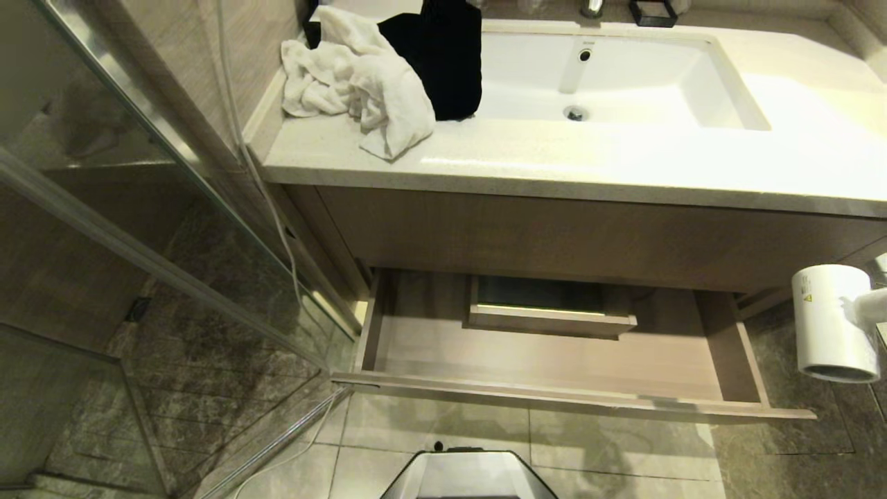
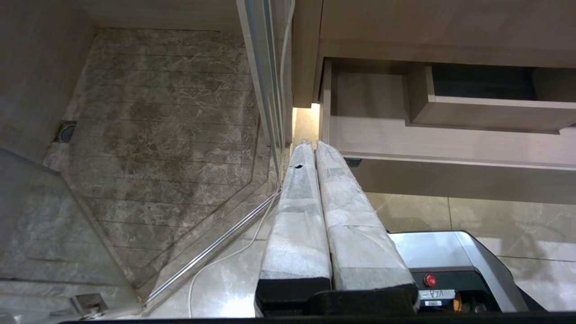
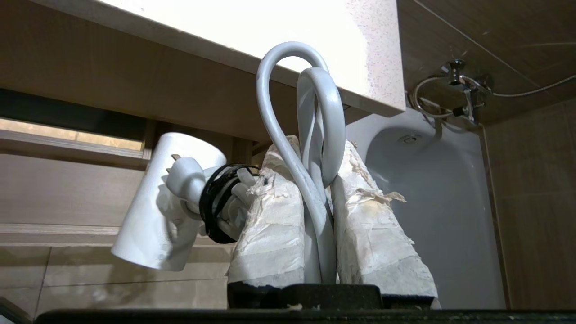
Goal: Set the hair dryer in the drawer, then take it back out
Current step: Place it on the countertop
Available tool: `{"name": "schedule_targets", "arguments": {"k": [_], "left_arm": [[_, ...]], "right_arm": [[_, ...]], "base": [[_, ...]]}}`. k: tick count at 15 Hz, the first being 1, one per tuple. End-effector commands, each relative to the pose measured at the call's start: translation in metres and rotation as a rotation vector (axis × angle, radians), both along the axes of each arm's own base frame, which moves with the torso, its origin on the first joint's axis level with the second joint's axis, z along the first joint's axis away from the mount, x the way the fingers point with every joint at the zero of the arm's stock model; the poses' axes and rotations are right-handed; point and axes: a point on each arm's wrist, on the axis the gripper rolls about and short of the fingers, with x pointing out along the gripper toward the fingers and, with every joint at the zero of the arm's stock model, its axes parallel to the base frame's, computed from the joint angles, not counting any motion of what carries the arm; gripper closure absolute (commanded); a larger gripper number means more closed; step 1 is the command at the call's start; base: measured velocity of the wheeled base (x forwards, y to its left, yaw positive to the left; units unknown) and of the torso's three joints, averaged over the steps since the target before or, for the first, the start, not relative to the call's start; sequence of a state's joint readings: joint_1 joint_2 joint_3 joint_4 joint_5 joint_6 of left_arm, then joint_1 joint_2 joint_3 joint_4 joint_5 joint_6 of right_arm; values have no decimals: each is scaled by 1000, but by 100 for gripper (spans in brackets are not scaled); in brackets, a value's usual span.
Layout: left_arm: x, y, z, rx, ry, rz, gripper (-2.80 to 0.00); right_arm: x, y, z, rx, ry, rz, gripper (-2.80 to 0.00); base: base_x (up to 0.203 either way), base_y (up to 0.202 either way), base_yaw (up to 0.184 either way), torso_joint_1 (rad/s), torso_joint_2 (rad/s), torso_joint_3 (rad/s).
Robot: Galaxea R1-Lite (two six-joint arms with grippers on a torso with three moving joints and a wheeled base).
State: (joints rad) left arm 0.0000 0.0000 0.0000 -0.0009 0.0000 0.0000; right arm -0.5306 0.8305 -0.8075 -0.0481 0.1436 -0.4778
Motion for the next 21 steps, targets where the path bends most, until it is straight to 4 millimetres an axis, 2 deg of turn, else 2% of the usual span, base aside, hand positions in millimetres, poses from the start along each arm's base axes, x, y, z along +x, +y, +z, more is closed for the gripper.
{"name": "schedule_targets", "arguments": {"k": [1, 5, 9, 11, 21], "left_arm": [[0, 0, 0, 0, -2, 0, 0], [0, 0, 0, 0, 1, 0, 0], [0, 0, 0, 0, 1, 0, 0], [0, 0, 0, 0, -1, 0, 0], [0, 0, 0, 0, -2, 0, 0]], "right_arm": [[1, 0, -2, 0, 7, 0, 0], [0, 0, -2, -1, 6, -1, 0], [-3, 2, -6, 5, 16, 0, 0], [-3, 2, -2, 0, 3, 0, 0], [-10, 6, 13, -47, -84, 2, 0]], "base": [[0, 0, 0, 193, -359, -154], [0, 0, 0, 175, -320, -148], [0, 0, 0, 6, -8, -4], [0, 0, 0, 0, 0, 0], [0, 0, 0, 120, 28, 146]]}}
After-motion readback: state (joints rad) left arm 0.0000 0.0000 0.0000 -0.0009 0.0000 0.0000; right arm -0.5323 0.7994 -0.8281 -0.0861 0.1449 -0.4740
